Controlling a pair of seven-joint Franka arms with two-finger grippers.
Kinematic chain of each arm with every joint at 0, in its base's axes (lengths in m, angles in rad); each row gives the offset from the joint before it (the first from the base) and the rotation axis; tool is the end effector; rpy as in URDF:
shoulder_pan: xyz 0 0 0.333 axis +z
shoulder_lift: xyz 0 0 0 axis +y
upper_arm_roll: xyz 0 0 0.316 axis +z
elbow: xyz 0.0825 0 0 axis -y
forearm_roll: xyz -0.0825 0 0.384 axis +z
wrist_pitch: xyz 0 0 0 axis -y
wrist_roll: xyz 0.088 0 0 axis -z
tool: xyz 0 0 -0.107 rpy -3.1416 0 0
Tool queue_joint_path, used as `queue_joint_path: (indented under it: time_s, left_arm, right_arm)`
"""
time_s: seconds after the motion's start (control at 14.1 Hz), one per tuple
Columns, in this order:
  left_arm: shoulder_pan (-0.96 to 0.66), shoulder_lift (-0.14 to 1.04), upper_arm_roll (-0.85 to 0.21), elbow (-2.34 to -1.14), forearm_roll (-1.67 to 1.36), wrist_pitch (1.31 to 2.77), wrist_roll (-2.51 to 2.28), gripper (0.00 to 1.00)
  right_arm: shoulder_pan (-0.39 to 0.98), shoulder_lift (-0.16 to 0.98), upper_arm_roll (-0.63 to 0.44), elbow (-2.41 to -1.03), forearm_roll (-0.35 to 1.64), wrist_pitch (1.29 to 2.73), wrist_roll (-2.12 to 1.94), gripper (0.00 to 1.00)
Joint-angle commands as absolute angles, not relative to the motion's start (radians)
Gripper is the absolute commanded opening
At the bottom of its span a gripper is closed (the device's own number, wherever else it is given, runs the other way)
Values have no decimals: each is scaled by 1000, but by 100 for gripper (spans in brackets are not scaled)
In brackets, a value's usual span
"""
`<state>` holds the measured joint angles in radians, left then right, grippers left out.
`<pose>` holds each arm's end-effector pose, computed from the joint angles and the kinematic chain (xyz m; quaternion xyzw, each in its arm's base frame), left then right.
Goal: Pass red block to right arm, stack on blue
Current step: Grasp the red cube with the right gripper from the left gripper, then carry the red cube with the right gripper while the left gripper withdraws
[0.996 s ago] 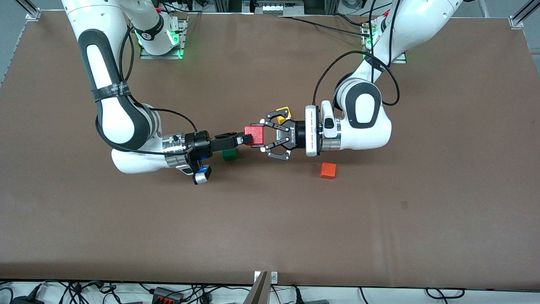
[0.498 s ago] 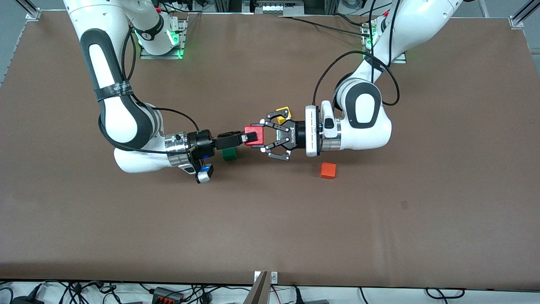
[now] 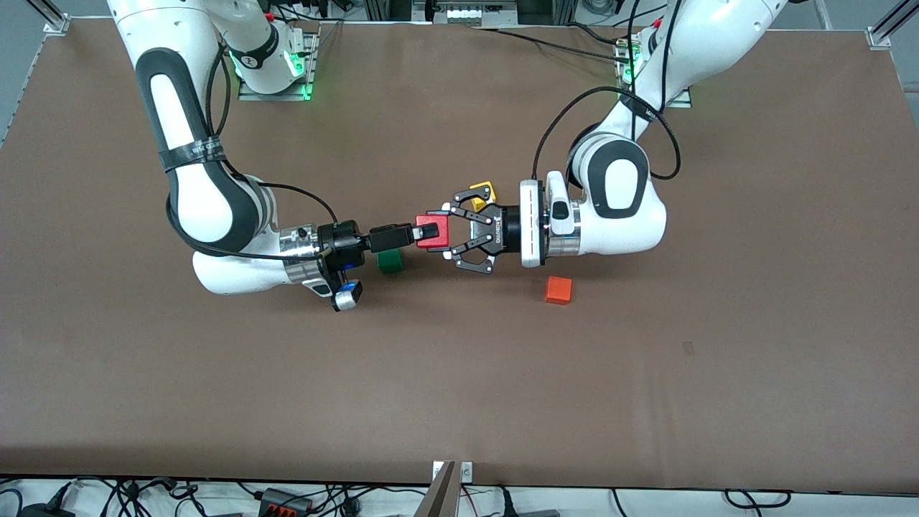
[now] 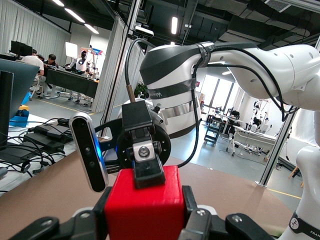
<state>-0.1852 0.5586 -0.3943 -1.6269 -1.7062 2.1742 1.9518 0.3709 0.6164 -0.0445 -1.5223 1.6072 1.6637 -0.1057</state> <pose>0.5985 -0.3836 0.3628 0.5884 -0.4211 0.4247 0.5442 0.6308 0.3240 0.3545 -0.7183 0.0806 0.2359 0.6496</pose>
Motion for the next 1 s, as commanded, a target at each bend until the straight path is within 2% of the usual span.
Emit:
queue_joint_path:
  time_s: [0.0, 0.21, 0.43, 0.64, 0.92]
  left_arm:
    - [-187, 551, -397, -1629, -1736, 2198, 2005, 100]
    - [-180, 545, -397, -1634, -1733, 2192, 1999, 100]
    - [-161, 540, -397, -1634, -1724, 2184, 1991, 100]
    - [-120, 540, -390, -1641, -1697, 2088, 1951, 100]
    - [-23, 552, -390, -1632, -1478, 1949, 1872, 100]
  right_arm:
    - [371, 592, -43, -1540, 1600, 1663, -95, 0]
    - [364, 592, -44, -1531, 1565, 1661, -97, 0]
    - [336, 581, -54, -1516, 1386, 1663, -97, 0]
    - [293, 568, -61, -1502, 1136, 1661, -97, 0]
    - [247, 526, -97, -1500, 678, 1664, -98, 0]
